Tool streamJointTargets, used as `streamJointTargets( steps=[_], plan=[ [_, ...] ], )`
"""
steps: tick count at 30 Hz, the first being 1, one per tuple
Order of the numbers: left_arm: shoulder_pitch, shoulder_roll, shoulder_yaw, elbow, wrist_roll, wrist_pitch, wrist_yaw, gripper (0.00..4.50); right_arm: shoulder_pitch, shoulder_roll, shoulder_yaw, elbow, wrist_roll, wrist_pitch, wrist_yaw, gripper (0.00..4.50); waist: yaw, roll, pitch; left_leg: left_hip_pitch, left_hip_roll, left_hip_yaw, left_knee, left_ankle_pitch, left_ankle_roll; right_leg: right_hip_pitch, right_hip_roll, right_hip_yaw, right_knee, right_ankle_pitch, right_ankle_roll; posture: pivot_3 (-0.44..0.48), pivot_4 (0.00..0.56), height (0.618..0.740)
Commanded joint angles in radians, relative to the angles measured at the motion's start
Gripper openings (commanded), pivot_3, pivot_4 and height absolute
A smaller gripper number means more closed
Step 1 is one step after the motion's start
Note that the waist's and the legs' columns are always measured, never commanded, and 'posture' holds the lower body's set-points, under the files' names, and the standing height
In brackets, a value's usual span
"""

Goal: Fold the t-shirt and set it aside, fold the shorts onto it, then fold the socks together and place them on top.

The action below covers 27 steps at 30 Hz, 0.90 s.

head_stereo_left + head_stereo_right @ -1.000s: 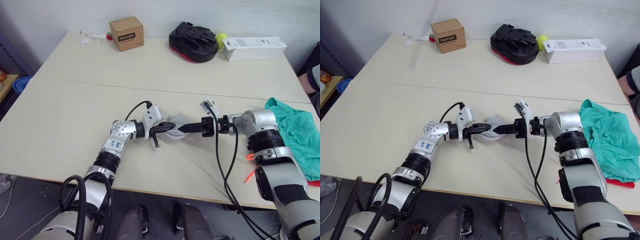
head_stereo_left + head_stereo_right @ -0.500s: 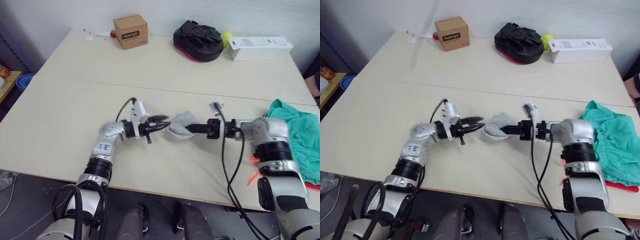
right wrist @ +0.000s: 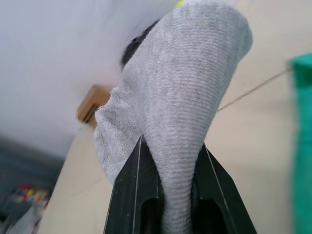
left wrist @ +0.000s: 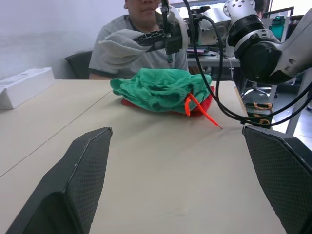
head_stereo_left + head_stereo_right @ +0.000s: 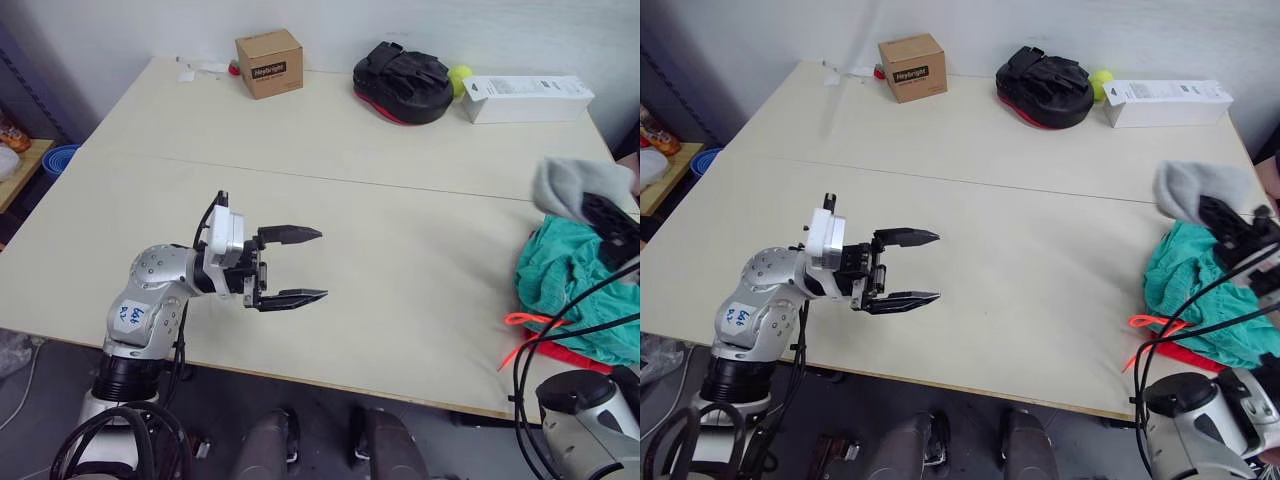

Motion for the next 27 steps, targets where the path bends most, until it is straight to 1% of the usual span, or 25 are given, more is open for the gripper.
streamJointTargets(
  steps=[1, 3, 6, 10, 13, 15, 17, 22, 25, 26, 27],
  plan=[
    [-0.019, -0.013, -0.003, -0.027, -0.015, 0.002, 0.021, 4.5, 0.054, -0.051, -0.051, 0.044, 0.017, 0.005, -0.097, 0.11, -0.001, 0.0, 0.0, 0.0, 0.0, 0.001, 0.0, 0.0, 0.0, 0.0, 0.001, 0.0, 0.0, 0.0, 0.0, 0.0, 0.15, 0.74],
    [-0.028, -0.027, -0.01, -0.024, -0.009, -0.009, 0.028, 4.5, 0.086, -0.056, -0.059, 0.09, -0.037, 0.005, -0.139, 0.11, -0.001, 0.0, 0.0, 0.0, 0.001, 0.001, 0.0, 0.001, 0.0, 0.0, 0.002, 0.0, 0.0, 0.0, 0.0, 0.0, 0.15, 0.74],
    [-0.036, -0.038, -0.022, -0.025, -0.002, -0.015, 0.029, 4.5, 0.12, -0.05, -0.036, 0.141, -0.078, 0.005, -0.173, 0.11, -0.001, 0.001, -0.001, 0.001, 0.001, 0.003, 0.0, 0.002, 0.001, 0.0, 0.003, 0.002, 0.0, 0.0, 0.0, 0.0, 0.15, 0.74],
    [-0.045, -0.04, -0.026, -0.021, 0.002, -0.023, 0.024, 4.5, 0.123, -0.042, -0.02, 0.155, -0.146, 0.002, -0.199, 0.11, -0.001, 0.002, -0.001, 0.004, 0.001, 0.005, 0.0, 0.002, 0.001, 0.0, 0.003, 0.004, 0.002, 0.0, 0.0, 0.0, 0.15, 0.74],
    [-0.058, -0.044, -0.024, -0.009, 0.008, -0.038, 0.027, 4.5, 0.131, -0.047, -0.013, 0.142, -0.167, -0.006, -0.182, 0.11, 0.0, 0.002, -0.001, 0.004, 0.001, 0.005, -0.001, 0.002, 0.001, 0.001, 0.003, 0.004, 0.001, 0.0, 0.0, 0.0, 0.15, 0.74],
    [-0.065, -0.043, -0.022, 0.002, 0.011, -0.045, 0.024, 4.5, 0.14, -0.054, -0.008, 0.113, -0.166, 0.002, -0.168, 0.82, 0.001, 0.002, -0.001, 0.004, 0.001, 0.005, -0.001, 0.002, 0.001, 0.001, 0.003, 0.004, 0.001, 0.0, 0.0, 0.0, 0.15, 0.74],
    [-0.067, -0.039, -0.023, 0.007, 0.014, -0.051, 0.019, 4.5, 0.169, -0.077, 0.005, 0.092, -0.149, 0.005, -0.154, 1.44, 0.001, 0.002, -0.001, 0.004, 0.001, 0.005, -0.001, 0.002, 0.001, 0.001, 0.003, 0.004, 0.001, 0.0, 0.0, 0.0, 0.15, 0.74],
    [-0.059, -0.004, -0.024, 0.021, 0.034, -0.064, -0.008, 4.5, 0.339, -0.21, 0.078, 0.066, -0.024, 0.005, -0.067, 3.21, 0.006, 0.003, -0.001, 0.002, 0.0, 0.004, -0.001, 0.002, 0.002, 0.001, 0.002, 0.003, -0.001, 0.0, 0.0, 0.0, 0.15, 0.74],
    [-0.044, 0.032, -0.017, 0.032, 0.047, -0.079, -0.024, 4.5, 0.562, -0.441, 0.121, 0.093, 0.056, 0.005, 0.107, 4.27, 0.006, 0.007, -0.001, 0.003, 0.0, 0.005, -0.001, 0.001, 0.003, 0.001, 0.002, 0.004, -0.002, 0.0, 0.001, 0.0, 0.15, 0.74],
    [-0.041, 0.042, -0.015, 0.037, 0.054, -0.085, -0.028, 4.5, 0.618, -0.496, 0.133, 0.097, 0.07, 0.005, 0.159, 4.47, 0.005, 0.009, -0.001, 0.003, 0.0, 0.005, -0.001, 0.0, 0.004, 0.001, 0.002, 0.004, -0.002, 0.0, 0.001, 0.0, 0.15, 0.74],
    [-0.036, 0.057, -0.016, 0.041, 0.064, -0.084, -0.03, 4.5, 0.67, -0.546, 0.144, 0.09, 0.06, 0.0, 0.219, 4.47, 0.003, 0.008, -0.001, 0.003, 0.0, 0.006, -0.002, 0.0, 0.004, 0.001, 0.002, 0.004, -0.003, 0.0, 0.001, 0.0, 0.15, 0.74]
  ],
)
